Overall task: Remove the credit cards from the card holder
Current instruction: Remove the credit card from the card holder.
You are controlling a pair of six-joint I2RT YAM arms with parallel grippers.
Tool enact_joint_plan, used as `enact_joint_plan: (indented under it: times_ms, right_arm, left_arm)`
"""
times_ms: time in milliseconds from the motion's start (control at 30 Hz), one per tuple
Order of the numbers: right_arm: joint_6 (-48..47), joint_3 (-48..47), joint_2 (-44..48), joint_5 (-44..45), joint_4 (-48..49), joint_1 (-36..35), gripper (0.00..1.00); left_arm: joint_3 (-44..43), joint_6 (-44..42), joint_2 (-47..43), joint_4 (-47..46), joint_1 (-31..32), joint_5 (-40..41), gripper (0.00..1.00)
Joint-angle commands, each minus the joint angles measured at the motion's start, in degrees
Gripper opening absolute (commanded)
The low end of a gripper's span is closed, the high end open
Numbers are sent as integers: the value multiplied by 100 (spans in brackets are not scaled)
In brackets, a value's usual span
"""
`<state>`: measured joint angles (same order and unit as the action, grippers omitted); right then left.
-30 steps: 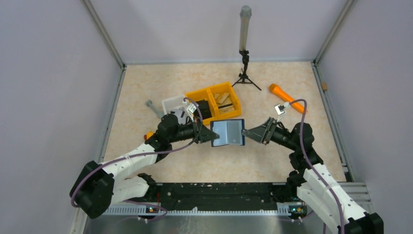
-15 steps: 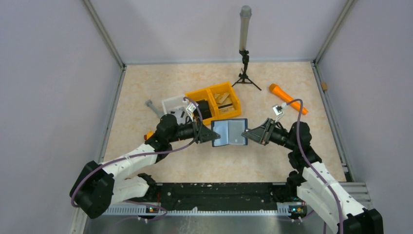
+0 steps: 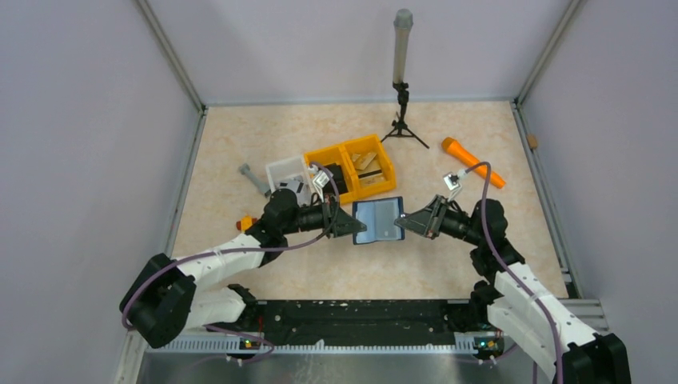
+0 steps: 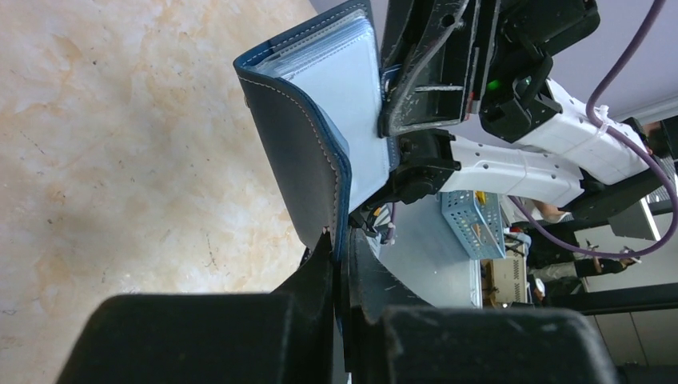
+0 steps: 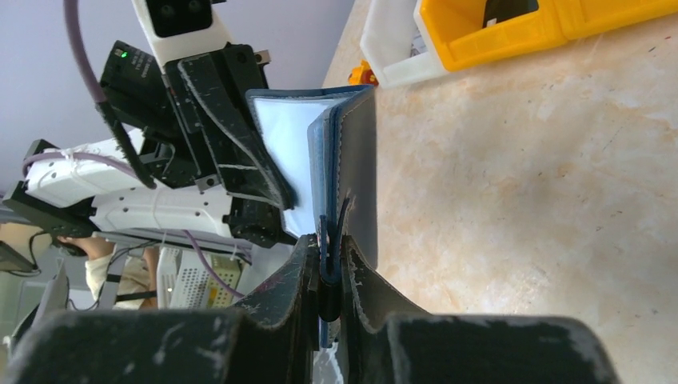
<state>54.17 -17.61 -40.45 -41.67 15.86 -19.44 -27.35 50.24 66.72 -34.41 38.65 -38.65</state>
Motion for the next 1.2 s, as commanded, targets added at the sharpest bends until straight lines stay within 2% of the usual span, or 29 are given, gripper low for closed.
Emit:
enact_joint_plan:
  times_ms: [0,67,333,567,633,700,800,1000,1067,1167]
  right_arm:
    - [314,88,7,-165,1019,-114,5]
    - [496,147,34,-225,1311,-112,3]
    - [655,249,43,-244,1406,-118,2]
    - [777,332,64,-195,1570,-113,17]
    - [647,299,87,-106,1357,-113,13]
    - [217,130,123,72,638,-117,11]
    - [-359,-164,106,336,-276,-139,16]
    - [-145,-82,20,186,90,-182,27]
    - [-158,-108,19,194,56,-192,27]
    - [-170,-116,21,195,56,-216,18]
  left_arm:
    - [-173,38,183,-658,136,-167,0]
    - [-178,34,207,-672,134,-158,0]
    - [-200,15,101,-604,140,-128,0]
    - [-195,-4,-14,-541,138,-130,0]
    - [-196,21,-70,-536,134,-118,0]
    - [-191,49,-128,-567,140,-149,0]
    - [-205,107,-166,-667,171,-210,0]
    - [-320,162,-142,-726,237,-304,0]
    - [-349,210,-133,-779,265,-340,0]
    - [-373,206,-150,-789,272,-354,0]
